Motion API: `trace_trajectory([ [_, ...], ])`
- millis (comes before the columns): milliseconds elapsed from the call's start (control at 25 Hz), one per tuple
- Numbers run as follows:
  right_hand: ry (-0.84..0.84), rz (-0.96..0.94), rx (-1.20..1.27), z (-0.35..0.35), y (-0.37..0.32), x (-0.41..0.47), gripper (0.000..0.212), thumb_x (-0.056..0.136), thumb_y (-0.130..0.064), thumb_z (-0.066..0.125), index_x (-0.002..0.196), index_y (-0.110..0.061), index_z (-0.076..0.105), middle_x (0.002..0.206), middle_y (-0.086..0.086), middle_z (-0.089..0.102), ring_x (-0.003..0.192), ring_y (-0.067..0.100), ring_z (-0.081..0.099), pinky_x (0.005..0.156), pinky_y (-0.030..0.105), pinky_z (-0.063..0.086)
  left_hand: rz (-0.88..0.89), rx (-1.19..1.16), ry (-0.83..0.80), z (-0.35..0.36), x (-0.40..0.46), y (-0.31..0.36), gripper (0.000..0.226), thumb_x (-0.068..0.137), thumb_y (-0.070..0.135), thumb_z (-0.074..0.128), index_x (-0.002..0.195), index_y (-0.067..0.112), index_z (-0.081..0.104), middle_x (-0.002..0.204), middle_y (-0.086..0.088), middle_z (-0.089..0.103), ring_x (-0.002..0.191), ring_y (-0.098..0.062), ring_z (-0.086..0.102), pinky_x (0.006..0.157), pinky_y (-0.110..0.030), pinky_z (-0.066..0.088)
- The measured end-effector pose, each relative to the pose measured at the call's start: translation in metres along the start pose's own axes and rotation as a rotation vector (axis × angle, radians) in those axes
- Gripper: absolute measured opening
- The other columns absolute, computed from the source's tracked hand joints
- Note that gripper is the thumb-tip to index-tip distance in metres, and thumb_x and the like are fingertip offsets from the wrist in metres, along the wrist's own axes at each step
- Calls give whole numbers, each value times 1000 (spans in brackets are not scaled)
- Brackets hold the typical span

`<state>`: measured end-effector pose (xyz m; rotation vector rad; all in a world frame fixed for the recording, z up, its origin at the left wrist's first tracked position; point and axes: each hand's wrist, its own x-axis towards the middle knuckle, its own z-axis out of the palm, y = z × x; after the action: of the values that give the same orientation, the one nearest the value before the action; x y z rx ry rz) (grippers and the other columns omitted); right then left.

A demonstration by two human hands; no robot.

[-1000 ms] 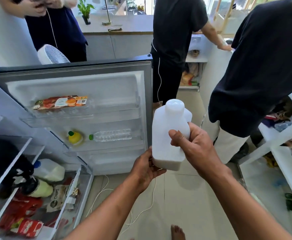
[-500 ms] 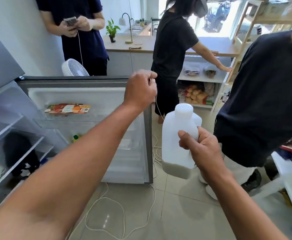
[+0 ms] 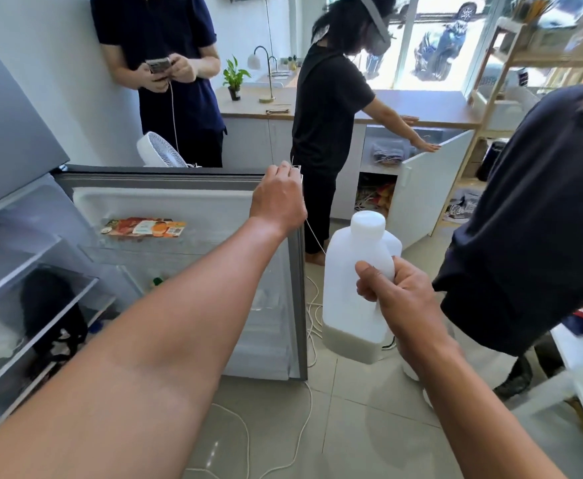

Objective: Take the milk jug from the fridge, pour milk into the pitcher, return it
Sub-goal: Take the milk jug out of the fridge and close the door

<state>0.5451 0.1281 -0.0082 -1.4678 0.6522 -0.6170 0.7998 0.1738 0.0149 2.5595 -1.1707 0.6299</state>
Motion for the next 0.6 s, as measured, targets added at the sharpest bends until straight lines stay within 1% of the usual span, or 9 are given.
trace_trajectory([
  [80,4,8,-1,2,1,-3,18,95,-23,72,86,-8,68,70,0,69,61,7,60,67,29,49,7,12,20,-4,-7,1,28,91,12,54,116,2,62,118,-16,65,107,-34,58,88,-37,50],
  [200,-30,18,-13,7,0,-11,19,94,-25,73,86,-8,68,71,0,69,60,5,60,67,30,50,33,35,57,-12,-30,1,30,93,20,56,115,2,64,113,-16,67,101,-32,60,86,-37,52],
  [280,-41,18,-6,7,-2,-15,19,94,-24,73,83,-9,67,69,-1,69,59,6,60,67,30,49,42,4,122,-19,-51,-2,30,94,22,54,113,2,66,111,-15,69,98,-31,61,84,-37,53],
  [400,-73,7,-6,5,-5,-20,19,94,-22,73,80,-10,67,66,-3,68,59,6,60,67,31,48,29,-50,225,-35,-84,-5,26,97,24,51,104,6,69,104,-9,70,94,-29,60,78,-36,53],
  [440,-85,5,-14,4,-6,-22,19,94,-22,73,80,-10,67,65,-4,68,59,6,60,68,31,48,25,-59,249,-43,-94,-6,25,97,23,53,103,6,70,101,-9,70,93,-29,60,78,-37,54],
  [480,-96,3,-20,4,-6,-24,19,94,-22,73,81,-10,68,65,-4,68,59,6,60,68,32,49,27,-70,261,-49,-102,-6,25,96,21,54,104,5,71,100,-9,70,93,-30,61,81,-39,57],
  [560,-141,8,-25,6,-5,-27,18,93,-22,74,83,-9,69,66,-3,69,61,9,61,69,33,49,14,-91,261,-61,-122,-8,25,95,18,57,108,3,73,103,-10,71,97,-30,63,88,-41,58],
  [600,-167,13,-27,8,-5,-29,18,93,-23,74,83,-9,69,67,-2,69,63,11,61,70,34,48,-4,-99,263,-66,-134,-9,25,95,16,59,109,3,73,104,-9,72,98,-29,64,86,-39,58],
])
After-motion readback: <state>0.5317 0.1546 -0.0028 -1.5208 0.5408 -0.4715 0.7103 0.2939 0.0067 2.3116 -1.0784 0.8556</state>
